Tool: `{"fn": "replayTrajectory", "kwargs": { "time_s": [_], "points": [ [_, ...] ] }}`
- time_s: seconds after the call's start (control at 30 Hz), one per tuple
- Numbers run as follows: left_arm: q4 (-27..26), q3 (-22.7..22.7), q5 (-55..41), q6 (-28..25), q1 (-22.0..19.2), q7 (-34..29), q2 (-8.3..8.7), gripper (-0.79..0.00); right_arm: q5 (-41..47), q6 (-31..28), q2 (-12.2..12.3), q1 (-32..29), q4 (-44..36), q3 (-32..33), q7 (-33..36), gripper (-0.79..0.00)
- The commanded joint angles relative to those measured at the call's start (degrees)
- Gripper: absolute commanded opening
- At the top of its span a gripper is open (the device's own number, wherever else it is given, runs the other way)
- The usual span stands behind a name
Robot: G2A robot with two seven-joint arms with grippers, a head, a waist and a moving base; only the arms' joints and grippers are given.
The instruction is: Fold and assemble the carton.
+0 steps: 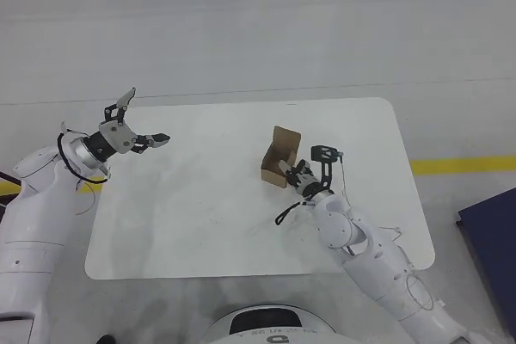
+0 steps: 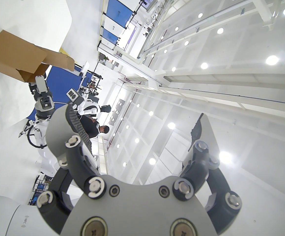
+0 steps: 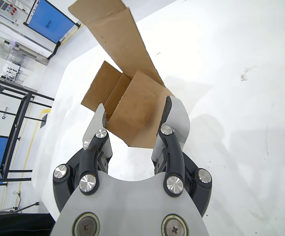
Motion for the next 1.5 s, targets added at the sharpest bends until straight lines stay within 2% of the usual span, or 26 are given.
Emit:
{"fn": "replayTrajectory", "kwargs": {
  "time_s": [0.0, 0.2, 0.33, 0.77, 0.9, 1.1, 1.2, 1.3, 1.47],
  "points": [
    [0.00, 0.00, 0.00, 0.00, 0.00, 0.00, 0.00, 0.000, 1.63, -0.88, 0.02, -0.28, -0.24, 1.11, 0.52, -0.314],
    [0.00, 0.00, 0.00, 0.00, 0.00, 0.00, 0.00, 0.000, 5.62, -2.85, 0.12, -1.41, -0.71, 4.54, 0.98, -0.332],
    [0.00, 0.00, 0.00, 0.00, 0.00, 0.00, 0.00, 0.000, 5.79, -2.98, 0.13, -1.81, -0.19, 5.63, 1.47, -0.397],
    [0.00, 0.00, 0.00, 0.00, 0.00, 0.00, 0.00, 0.000, 1.77, -0.96, -1.20, 2.15, 4.15, 0.83, 4.50, -0.446],
    [0.00, 0.00, 0.00, 0.00, 0.00, 0.00, 0.00, 0.000, 0.88, -0.36, -1.52, 3.08, 4.99, 0.07, 5.42, -0.545],
    [0.00, 0.00, 0.00, 0.00, 0.00, 0.00, 0.00, 0.000, -1.33, 1.30, -1.64, 3.61, 4.15, -0.31, 8.52, -0.785],
    [0.00, 0.00, 0.00, 0.00, 0.00, 0.00, 0.00, 0.000, -4.08, 1.81, -1.46, 3.25, 2.37, -0.30, 9.92, -0.785],
    [0.00, 0.00, 0.00, 0.00, 0.00, 0.00, 0.00, 0.000, -11.04, 1.06, -0.82, 2.03, -1.79, -0.30, 11.62, -0.785],
    [0.00, 0.00, 0.00, 0.00, 0.00, 0.00, 0.00, 0.000, -28.70, -3.42, 1.50, -2.56, -9.91, 1.60, 21.47, -0.785]
  ]
}}
